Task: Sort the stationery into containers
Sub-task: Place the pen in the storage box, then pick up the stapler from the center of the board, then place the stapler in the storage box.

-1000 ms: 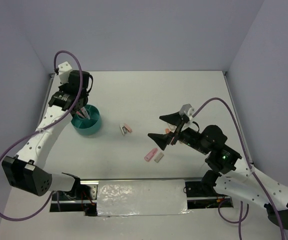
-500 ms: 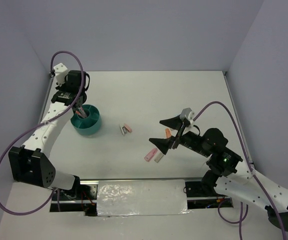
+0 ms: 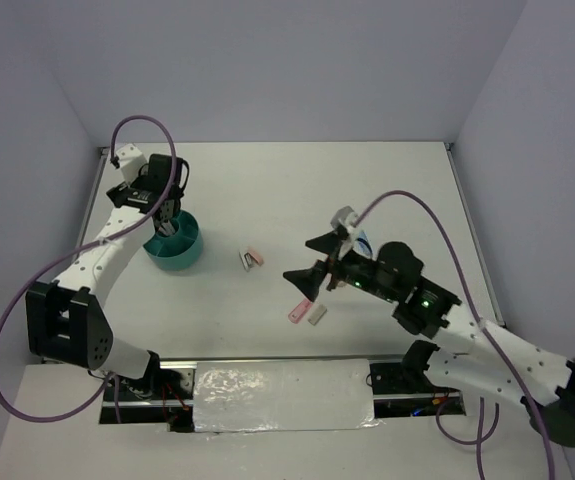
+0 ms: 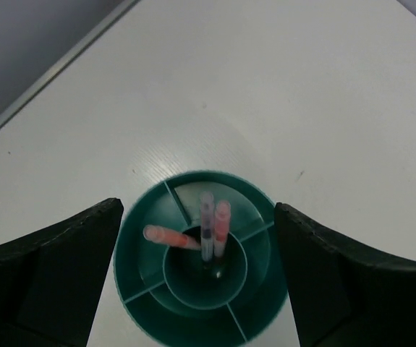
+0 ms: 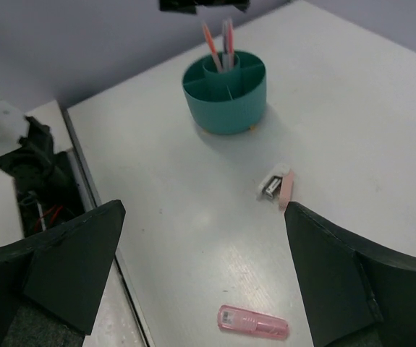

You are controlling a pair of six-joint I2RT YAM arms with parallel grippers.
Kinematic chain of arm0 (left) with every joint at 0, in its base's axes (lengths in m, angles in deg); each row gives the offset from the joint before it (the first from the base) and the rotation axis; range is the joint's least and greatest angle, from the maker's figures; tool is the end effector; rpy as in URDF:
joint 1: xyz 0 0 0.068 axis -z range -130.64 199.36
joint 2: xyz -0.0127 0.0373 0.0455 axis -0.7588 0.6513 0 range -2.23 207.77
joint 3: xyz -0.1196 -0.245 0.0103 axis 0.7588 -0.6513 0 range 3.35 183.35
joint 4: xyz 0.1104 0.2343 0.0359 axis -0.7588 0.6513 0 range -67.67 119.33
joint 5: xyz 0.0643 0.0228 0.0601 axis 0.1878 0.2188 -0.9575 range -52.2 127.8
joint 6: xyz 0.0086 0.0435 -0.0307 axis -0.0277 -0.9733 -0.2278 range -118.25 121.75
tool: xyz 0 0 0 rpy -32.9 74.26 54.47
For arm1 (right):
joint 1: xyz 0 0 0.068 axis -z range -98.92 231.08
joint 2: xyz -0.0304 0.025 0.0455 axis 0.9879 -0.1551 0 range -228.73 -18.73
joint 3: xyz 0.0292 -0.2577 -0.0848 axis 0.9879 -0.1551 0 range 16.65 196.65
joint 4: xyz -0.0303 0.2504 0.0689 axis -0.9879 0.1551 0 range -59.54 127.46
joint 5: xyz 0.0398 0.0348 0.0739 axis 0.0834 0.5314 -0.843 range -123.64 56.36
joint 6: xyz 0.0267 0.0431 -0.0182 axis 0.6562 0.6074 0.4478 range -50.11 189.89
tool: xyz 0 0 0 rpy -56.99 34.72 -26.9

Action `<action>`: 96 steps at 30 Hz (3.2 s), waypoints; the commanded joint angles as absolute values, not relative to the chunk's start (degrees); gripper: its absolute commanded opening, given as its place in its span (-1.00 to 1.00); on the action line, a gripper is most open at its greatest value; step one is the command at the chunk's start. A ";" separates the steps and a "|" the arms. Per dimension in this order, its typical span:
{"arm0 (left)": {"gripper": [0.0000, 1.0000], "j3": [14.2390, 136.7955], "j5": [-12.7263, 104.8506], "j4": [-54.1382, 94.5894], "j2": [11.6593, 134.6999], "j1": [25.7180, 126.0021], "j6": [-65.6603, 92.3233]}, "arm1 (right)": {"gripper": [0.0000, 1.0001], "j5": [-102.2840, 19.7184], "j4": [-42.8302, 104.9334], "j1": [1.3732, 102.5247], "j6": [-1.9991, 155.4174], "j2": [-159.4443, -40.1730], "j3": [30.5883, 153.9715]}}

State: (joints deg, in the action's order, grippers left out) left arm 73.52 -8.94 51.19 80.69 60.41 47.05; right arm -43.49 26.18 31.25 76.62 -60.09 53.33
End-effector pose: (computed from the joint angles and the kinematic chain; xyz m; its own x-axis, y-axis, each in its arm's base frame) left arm 0.3124 -0.0346 0.3146 -0.1719 -0.4627 -0.8697 -0.7468 0.6369 -0.1913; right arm 0.1114 0.1413 0.3271 -0.1055 0.0539 -0.9930 -0.8567 0.5020 0.1182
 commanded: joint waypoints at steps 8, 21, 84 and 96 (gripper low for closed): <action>0.99 75.68 3.14 61.52 66.43 71.06 42.45 | 1.00 -29.60 40.90 30.71 79.65 -109.57 82.10; 0.99 59.25 19.43 59.86 33.12 70.72 30.67 | 0.88 -21.95 46.36 27.81 77.19 -137.80 102.68; -1.00 63.87 50.84 47.09 47.96 73.18 37.09 | 0.99 -21.08 21.23 15.68 69.36 -90.37 72.11; -1.00 95.17 8.10 72.32 70.35 67.04 43.82 | 0.99 -14.66 28.25 20.61 77.28 -74.99 61.92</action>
